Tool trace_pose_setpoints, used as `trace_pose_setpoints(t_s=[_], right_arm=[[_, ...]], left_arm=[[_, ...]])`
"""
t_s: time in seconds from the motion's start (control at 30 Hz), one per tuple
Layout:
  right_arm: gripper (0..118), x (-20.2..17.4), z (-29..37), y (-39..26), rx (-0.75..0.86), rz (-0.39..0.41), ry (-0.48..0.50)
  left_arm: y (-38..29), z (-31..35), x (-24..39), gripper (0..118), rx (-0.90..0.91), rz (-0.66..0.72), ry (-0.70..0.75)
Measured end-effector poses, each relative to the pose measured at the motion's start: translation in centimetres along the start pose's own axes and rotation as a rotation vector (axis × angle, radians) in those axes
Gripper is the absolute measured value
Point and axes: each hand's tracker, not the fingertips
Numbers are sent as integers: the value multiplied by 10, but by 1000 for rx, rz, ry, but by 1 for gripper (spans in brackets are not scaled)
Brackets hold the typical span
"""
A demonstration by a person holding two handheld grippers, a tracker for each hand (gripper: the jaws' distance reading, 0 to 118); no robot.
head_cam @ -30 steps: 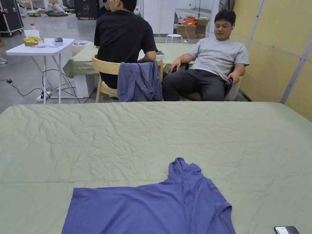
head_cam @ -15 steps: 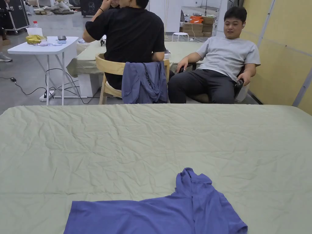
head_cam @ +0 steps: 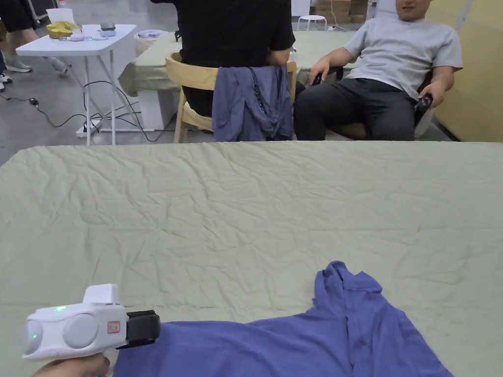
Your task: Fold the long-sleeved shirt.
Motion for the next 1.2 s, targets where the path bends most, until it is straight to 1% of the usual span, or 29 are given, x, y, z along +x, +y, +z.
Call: trace_pose_setpoints(t_s=[0.07,0.1,0.13,0.17,0.23,0.27,0.3,0.33,0.37,0.4,0.43,0.47,0.53,0.57,0.6,0.67,0.7,0.73,0.77,0.8,0.83,0.87,0.9,0.93,1.0,1.03,1.07,1.13,1.2], right_arm=[[2,3,-3,-4,-22,-7,-16],[2,5,-3,-6,-29,-11,-18],[2,7,-5,-5,-41,-14,-14],[2,8,-7,-6,-55,-18,-14],[2,9,-11,-6,-75,-13,-14],[2,9,-14,-5,-86,-9,-13],[2,9,-17,-4,-98,-8,-10],[5,10,-20,-3,-101,-12,-7],[19,11,-23,-2,-107,-16,-9],[63,12,-27,-1,-119,-17,-19],[99,12,-32,-1,-135,-15,-35],[118,12,-35,-4,-148,-15,-64],[109,11,-37,-8,-121,-15,-57],[112,10,-43,-11,-136,-12,-57],[115,9,-51,-14,-203,-1,-60],[112,8,-68,-18,-311,24,-54],[97,7,-74,-20,-346,30,-36],[75,7,-80,-23,-384,25,7],[63,6,-82,-23,-373,19,-5],[56,7,-76,-20,-352,16,-30],[10,6,-66,-16,-340,20,-20],[9,4,-57,-12,-271,5,34],[9,2,-41,-10,-200,-44,114],[9,2,-19,-10,-120,-43,154],[9,-6,17,-6,12,11,151],[9,-10,37,-3,91,37,174],[9,-14,49,1,142,42,212],[10,-18,81,14,270,22,308],[10,-21,107,33,380,34,334]], left_arm=[[0,-34,-2,101,-89,-34,28],[-4,-43,-1,105,-127,-39,34],[-10,-49,1,106,-134,-60,31],[-12,-45,4,106,-74,-76,23],[-8,-33,10,103,-76,-112,34],[-9,-27,11,93,-59,-123,25],[-9,-19,13,70,-40,-130,19],[-10,-11,16,36,-15,-146,-13],[-10,-3,19,1,-2,-160,-35],[-12,4,20,1,10,-149,-46],[-13,10,21,1,7,-136,-79],[-14,15,22,1,-11,-117,-111],[-16,35,25,1,-3,-94,-116],[-18,42,25,1,6,-99,-129],[-19,49,25,1,9,-100,-136],[-16,65,22,1,19,-77,-141],[-16,72,19,1,15,-53,-153],[-17,80,16,1,18,-26,-164],[-13,87,13,1,25,-10,-168],[-13,94,10,1,28,-2,-168],[-13,104,7,1,35,13,-175],[-14,114,3,1,49,48,-190],[-13,124,-1,1,54,79,-212],[-14,137,-5,1,64,102,-225],[-20,166,-11,1,88,151,-264],[-21,181,-14,1,100,173,-295],[-23,195,-16,1,113,188,-315],[-22,228,-19,1,150,193,-334],[-15,258,-21,1,196,218,-348]])
